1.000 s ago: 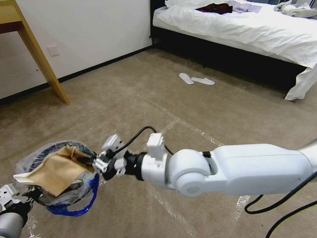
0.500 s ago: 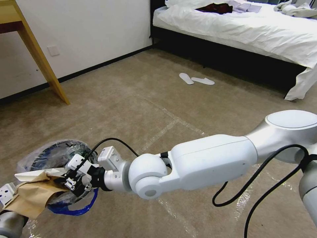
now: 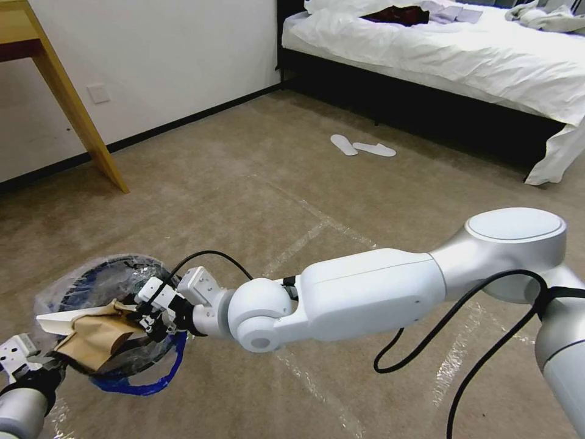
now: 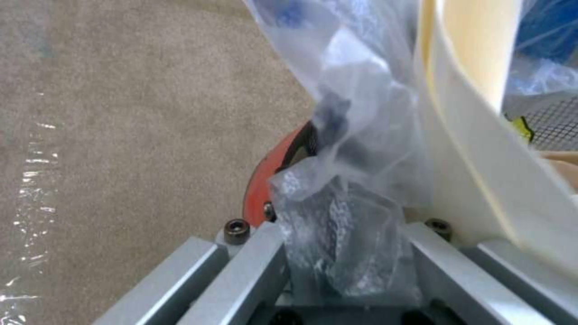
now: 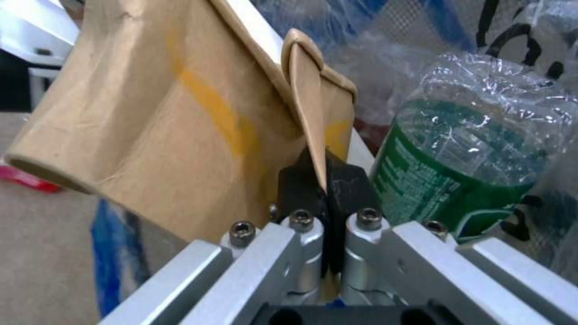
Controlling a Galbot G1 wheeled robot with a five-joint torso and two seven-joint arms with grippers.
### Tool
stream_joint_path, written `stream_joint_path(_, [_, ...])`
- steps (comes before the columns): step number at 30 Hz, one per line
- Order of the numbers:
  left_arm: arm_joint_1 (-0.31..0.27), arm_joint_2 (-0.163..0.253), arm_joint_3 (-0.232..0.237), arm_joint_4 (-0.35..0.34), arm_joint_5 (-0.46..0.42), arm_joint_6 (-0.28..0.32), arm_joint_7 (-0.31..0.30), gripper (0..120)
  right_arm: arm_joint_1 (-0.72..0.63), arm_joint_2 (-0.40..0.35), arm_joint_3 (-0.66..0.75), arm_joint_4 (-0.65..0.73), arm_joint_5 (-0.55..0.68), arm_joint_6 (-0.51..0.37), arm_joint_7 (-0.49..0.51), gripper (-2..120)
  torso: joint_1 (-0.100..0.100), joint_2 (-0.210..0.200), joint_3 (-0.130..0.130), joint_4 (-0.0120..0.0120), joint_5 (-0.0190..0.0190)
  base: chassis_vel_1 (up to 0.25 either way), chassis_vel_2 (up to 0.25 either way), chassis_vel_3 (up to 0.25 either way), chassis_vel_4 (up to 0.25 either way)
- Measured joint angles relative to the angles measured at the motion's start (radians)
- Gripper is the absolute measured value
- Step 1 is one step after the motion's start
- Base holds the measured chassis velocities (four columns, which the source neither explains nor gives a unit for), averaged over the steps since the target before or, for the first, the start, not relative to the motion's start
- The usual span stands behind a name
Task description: Pick up the trash bin and place the garbage on the floor into it.
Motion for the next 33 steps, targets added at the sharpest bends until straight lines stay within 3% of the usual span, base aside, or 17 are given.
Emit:
stream_joint_path(15, [-0.004, -0.003, 0.005, 0.011, 0.002, 0.000, 0.006, 0, 0.008, 0.050, 0.001, -0.008, 0.019, -0.057, 0.086, 1, 0.000, 0.000, 0.000, 0.0000, 0.0000, 0.000, 0.000, 0.000, 0.000])
stream_joint_path(33, [0.000, -0.011, 0.006, 0.002, 0.003, 0.000, 0.006, 0, 0.014, 0.020, 0.018, 0.036, 0.022, -0.072, 0.136, 65, 0.000, 0.000, 0.000, 0.0000, 0.0000, 0.000, 0.000, 0.000, 0.000])
